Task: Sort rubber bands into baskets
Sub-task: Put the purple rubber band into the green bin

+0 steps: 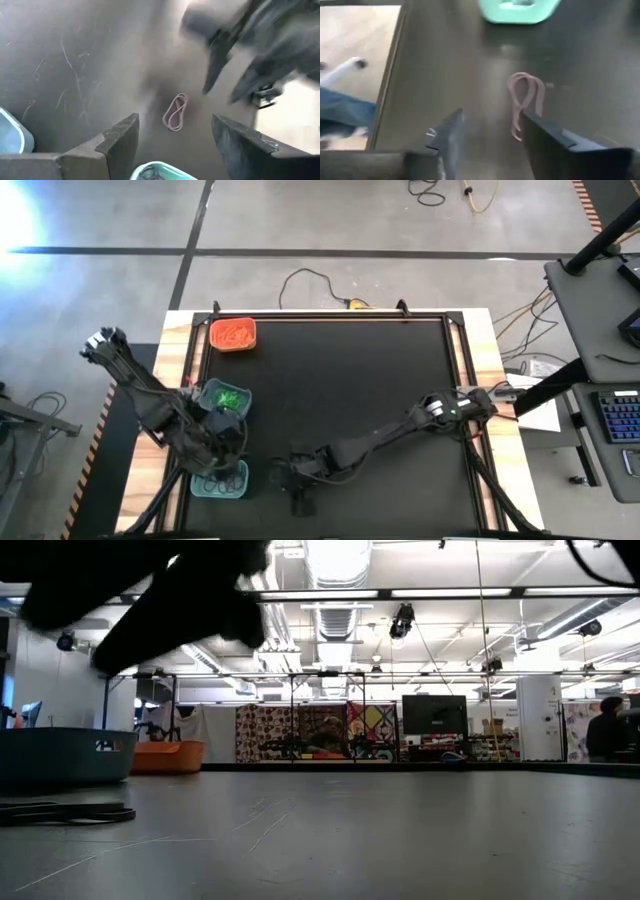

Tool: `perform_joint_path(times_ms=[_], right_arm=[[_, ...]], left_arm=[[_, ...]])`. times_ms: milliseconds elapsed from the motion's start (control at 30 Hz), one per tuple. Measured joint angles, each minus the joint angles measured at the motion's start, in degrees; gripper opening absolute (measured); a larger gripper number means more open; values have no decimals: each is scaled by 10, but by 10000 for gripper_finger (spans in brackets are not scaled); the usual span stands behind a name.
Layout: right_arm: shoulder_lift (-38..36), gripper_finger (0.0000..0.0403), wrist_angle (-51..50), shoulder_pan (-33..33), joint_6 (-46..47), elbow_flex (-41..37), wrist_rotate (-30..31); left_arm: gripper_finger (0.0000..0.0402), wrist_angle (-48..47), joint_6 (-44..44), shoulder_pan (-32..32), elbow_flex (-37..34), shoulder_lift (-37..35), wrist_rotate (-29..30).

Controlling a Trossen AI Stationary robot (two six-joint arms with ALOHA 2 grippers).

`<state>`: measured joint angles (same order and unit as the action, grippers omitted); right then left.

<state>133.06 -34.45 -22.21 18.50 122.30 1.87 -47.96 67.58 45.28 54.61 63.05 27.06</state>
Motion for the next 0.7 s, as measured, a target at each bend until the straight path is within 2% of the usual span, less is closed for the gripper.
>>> perform_joint_path(times_ms=[100,300,400,533,700], right_arm=[[-32,207,-41,-27,10,0,72],[-76,234,-102,-86,59,-1,154],[-90,240,-123,-108,98,0,206],[-96,242,-134,-125,149,0,222],[-97,242,-138,-132,181,0,222]], left_arm=[[233,13,-39,0,0,34,0],[233,95,-142,0,0,120,5],[233,101,-156,-4,0,172,8],[233,116,-157,-4,0,237,18],[233,213,-196,-4,0,306,21]])
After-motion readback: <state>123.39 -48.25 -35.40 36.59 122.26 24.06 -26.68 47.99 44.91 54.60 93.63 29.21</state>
